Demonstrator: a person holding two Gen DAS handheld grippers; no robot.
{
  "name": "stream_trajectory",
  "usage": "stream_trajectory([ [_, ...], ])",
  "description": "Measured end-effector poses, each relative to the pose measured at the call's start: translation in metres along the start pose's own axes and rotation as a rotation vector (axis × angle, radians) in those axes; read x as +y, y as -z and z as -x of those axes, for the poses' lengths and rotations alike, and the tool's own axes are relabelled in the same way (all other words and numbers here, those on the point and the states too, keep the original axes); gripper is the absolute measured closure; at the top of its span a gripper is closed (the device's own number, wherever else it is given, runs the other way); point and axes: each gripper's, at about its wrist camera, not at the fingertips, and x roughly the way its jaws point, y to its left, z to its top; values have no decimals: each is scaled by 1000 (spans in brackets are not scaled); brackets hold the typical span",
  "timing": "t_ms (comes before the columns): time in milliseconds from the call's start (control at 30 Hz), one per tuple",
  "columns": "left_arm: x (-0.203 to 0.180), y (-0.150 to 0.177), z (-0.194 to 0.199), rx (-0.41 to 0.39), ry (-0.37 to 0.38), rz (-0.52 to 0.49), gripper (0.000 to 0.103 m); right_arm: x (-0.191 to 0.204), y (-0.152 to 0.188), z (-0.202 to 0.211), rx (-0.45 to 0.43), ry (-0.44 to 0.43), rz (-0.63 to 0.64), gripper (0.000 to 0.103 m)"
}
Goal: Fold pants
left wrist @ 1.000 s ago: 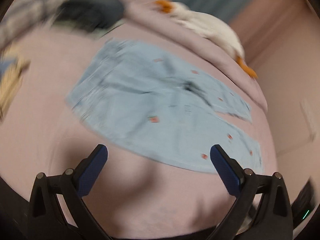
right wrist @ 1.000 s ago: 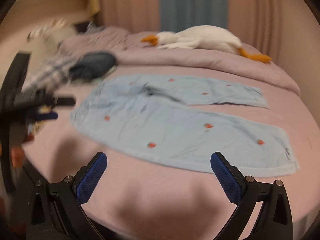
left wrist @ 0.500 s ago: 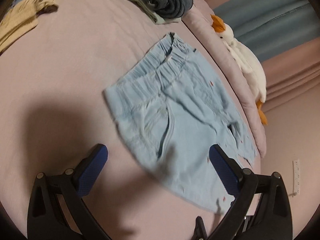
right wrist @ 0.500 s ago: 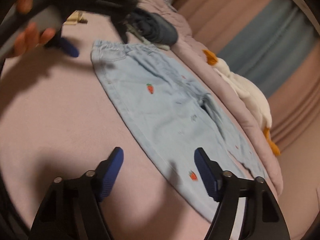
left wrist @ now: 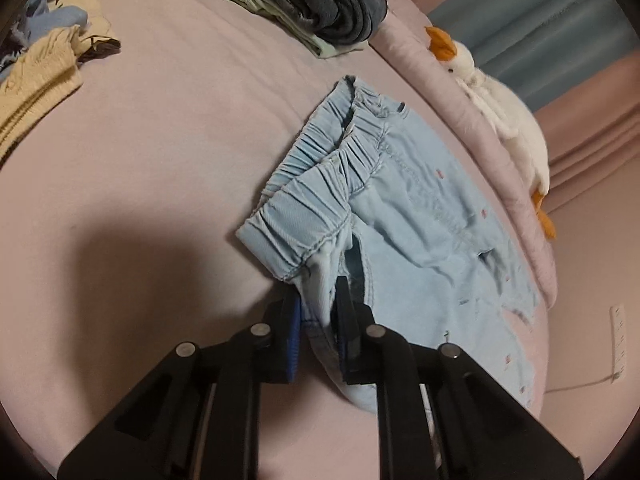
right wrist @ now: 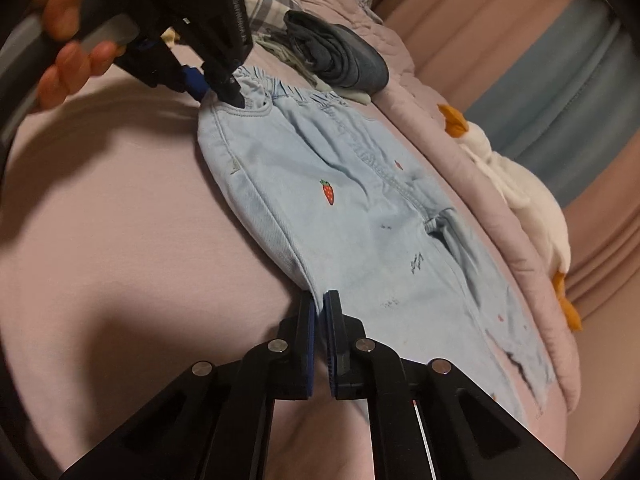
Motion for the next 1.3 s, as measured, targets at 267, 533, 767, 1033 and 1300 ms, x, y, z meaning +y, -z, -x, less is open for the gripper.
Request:
stream_trajectory([
  [267, -7, 5, 28, -57, -114, -111, 68, -14, -1, 13, 7, -60, -91, 79],
  [533, -83, 21, 7, -59, -36, -430, 52, -110, 33, 4, 83, -77, -508, 74],
  [767, -79, 47, -40, 27, -84, -668, 52, -107, 95, -6, 185, -28, -431, 67],
  [1033, -89, -16, -20, -24, -49, -686, 29, -206, 119, 4, 279, -49, -612, 56],
  [1300, -124, -137, -103, 74, -88, -756, 31, -263, 15, -106, 140, -71, -395, 49],
])
